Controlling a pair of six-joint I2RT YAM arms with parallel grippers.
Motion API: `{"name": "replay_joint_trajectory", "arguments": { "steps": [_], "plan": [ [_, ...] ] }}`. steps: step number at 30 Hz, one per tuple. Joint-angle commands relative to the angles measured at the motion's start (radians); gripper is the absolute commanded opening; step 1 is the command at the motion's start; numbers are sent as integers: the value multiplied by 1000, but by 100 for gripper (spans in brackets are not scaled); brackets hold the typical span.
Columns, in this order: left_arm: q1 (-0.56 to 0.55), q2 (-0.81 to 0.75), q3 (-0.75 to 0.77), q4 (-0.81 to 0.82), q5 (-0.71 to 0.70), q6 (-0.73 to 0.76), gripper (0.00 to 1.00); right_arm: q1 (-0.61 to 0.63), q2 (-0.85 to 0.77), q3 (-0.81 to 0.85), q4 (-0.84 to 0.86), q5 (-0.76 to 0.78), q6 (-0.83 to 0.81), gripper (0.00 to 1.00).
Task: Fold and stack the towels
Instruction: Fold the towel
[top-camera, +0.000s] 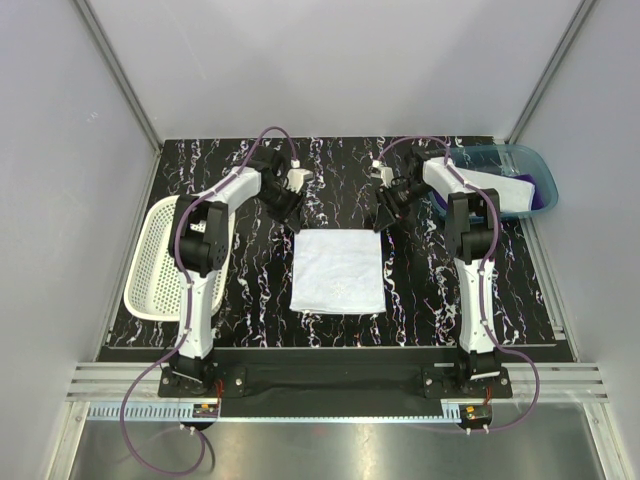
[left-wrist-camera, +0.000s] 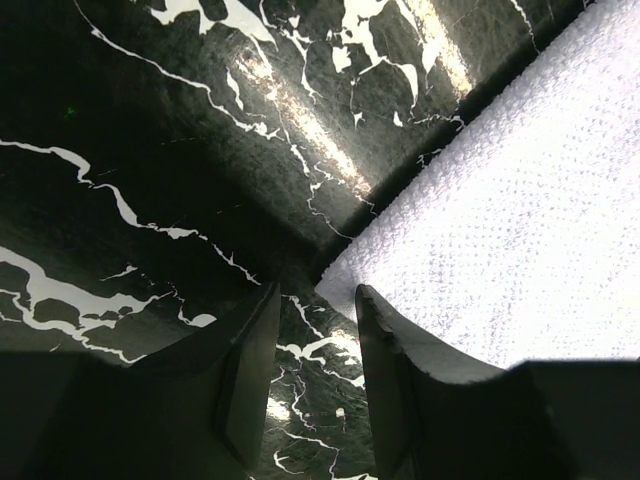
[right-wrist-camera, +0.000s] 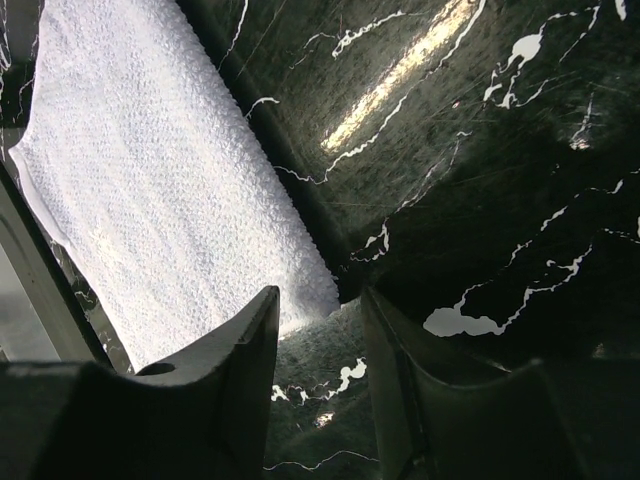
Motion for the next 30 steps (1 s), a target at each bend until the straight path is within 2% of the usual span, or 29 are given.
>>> {"name": "replay_joint_trajectory", "arguments": {
  "steps": [1,11,20,22,23,24,27,30],
  "plan": [
    [-6,32,8,18,35,11,42,-2,7,8,-21,-30,-20,45],
    [-17,56,42,-11,43,19,40,0,15,4,-36,-42,-20,42],
    [-34,73,59,-41,28,20,14,-2,18,-16,-50,-47,-26,39],
    [-37,76,62,-47,20,22,7,-3,18,-24,-45,-42,-24,36],
    [-37,78,67,-51,19,20,0,-2,18,-27,-42,-36,-20,33],
    [-35,78,68,-53,17,20,0,-2,12,-29,-34,-33,-18,25],
    [-35,70,74,-58,-4,12,0,-3,-5,-41,2,1,9,12],
    [-34,47,74,-39,-29,-21,0,-6,-51,-85,73,51,35,7]
  ]
}}
